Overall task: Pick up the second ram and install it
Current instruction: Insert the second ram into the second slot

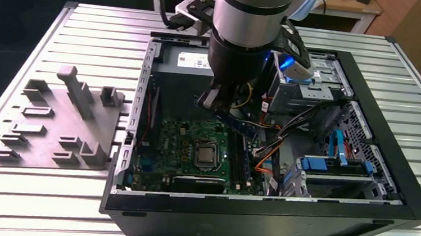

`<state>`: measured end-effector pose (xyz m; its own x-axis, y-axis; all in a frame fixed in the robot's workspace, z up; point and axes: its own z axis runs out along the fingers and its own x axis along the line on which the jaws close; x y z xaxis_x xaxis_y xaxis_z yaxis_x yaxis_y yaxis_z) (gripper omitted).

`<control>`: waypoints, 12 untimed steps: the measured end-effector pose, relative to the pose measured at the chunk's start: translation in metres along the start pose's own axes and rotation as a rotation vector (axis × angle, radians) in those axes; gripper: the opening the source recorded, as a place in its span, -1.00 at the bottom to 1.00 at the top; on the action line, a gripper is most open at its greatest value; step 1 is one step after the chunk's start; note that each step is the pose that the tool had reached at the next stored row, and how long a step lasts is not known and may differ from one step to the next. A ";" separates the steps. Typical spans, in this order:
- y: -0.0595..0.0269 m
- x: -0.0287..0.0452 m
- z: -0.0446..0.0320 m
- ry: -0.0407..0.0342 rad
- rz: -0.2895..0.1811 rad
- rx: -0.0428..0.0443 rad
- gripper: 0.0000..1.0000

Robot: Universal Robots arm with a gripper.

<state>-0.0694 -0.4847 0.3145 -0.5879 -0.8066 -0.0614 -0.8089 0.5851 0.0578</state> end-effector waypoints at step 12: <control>-0.0002 0.0002 0.0027 -0.0127 0.218 0.0135 -0.76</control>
<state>-0.0694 -0.4847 0.3118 -0.7488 -0.6600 -0.0615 -0.6628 0.7466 0.0577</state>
